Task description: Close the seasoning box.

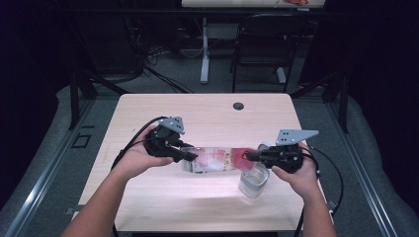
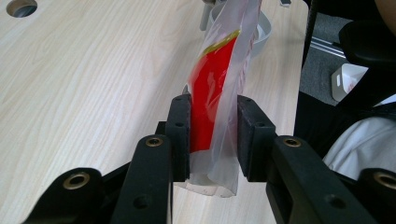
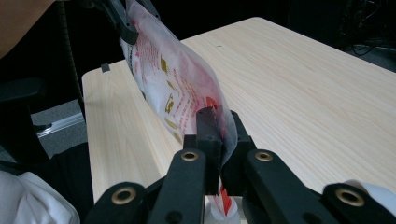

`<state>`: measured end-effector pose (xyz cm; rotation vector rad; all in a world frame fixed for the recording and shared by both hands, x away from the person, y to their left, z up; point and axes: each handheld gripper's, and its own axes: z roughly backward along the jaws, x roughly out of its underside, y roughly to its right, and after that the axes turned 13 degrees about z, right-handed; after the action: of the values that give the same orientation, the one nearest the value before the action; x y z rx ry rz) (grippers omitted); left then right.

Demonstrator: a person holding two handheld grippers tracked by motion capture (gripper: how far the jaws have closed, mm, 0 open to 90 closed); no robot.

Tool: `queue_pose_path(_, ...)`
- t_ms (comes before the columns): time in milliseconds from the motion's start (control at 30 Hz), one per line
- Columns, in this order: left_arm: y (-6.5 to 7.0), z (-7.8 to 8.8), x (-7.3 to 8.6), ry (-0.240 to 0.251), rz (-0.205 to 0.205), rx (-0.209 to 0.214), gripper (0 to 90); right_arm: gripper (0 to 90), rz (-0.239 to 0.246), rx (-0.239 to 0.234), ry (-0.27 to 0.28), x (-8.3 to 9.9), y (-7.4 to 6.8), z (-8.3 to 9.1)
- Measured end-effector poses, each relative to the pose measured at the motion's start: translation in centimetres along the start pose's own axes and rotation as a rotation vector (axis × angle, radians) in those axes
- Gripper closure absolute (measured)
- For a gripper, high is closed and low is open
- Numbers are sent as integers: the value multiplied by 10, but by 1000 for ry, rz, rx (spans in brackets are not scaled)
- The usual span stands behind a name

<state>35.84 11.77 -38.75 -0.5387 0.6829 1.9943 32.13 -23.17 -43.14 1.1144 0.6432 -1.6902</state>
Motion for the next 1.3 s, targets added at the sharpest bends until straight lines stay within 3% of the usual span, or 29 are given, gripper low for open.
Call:
queue_pose_path(600,8,3,-11,-9,-19,-12,703,882,0,-6,-20,3,1,6)
queue_pose_path(933,9,7,-19,6,-20,-9,719,879,6,24,-39,0,-1,10)
queue_pose_path(1300,11,5,-23,-3,-26,-16,726,825,-1,22,-58,3,3,11)
